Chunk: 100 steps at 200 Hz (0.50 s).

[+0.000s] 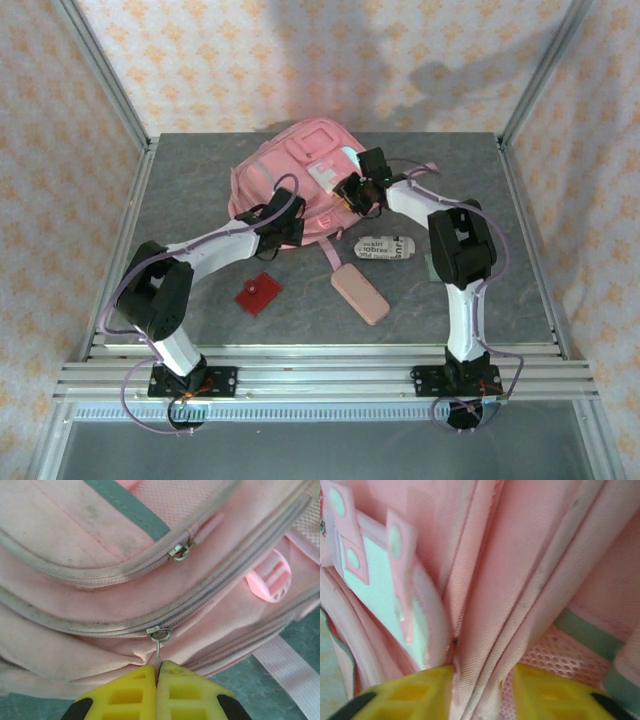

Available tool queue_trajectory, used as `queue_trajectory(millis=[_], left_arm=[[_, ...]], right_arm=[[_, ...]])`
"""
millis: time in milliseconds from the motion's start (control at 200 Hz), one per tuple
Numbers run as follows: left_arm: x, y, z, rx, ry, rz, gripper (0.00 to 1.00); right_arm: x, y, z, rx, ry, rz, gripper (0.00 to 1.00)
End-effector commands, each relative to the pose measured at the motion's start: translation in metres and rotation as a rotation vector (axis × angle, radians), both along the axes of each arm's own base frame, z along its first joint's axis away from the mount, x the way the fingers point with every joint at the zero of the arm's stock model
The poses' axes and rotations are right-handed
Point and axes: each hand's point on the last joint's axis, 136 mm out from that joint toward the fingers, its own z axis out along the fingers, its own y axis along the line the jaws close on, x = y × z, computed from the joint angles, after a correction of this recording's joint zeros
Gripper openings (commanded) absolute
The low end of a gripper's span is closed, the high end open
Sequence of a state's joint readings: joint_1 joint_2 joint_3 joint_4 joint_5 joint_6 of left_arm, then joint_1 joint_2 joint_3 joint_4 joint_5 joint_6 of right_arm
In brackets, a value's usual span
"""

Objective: Pack the student bag

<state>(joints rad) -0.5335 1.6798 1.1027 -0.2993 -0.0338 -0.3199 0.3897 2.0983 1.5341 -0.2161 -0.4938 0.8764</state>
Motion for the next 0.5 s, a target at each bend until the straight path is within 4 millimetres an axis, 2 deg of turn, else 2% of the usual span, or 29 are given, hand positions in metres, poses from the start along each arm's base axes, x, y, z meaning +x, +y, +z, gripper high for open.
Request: queue_trajectory(millis=[0,90,225,496], left_arm=[[0.005,-0.013,0.017,-0.028,-0.012,-0.007,0.0],[0.01,-0.016,0.018,-0.018,-0.013,-0.012,0.0],[0.009,-0.015,0.011,0.005,0.003,-0.023,0.0],[0.006,-0.007,0.002,0.037,0.01,-0.006,0.0]], right_arm=[[0.005,0.005,0.036,0.063,-0.098,0.019,0.41],[-0.016,0.014,0.045,0.098,-0.083,0.058,0.48],[-0.045,0.029,0.042,0.132,-0.045,0.108,0.49],[-0.058,0.069,0.016,0.171,0.037,0.166,0.48]])
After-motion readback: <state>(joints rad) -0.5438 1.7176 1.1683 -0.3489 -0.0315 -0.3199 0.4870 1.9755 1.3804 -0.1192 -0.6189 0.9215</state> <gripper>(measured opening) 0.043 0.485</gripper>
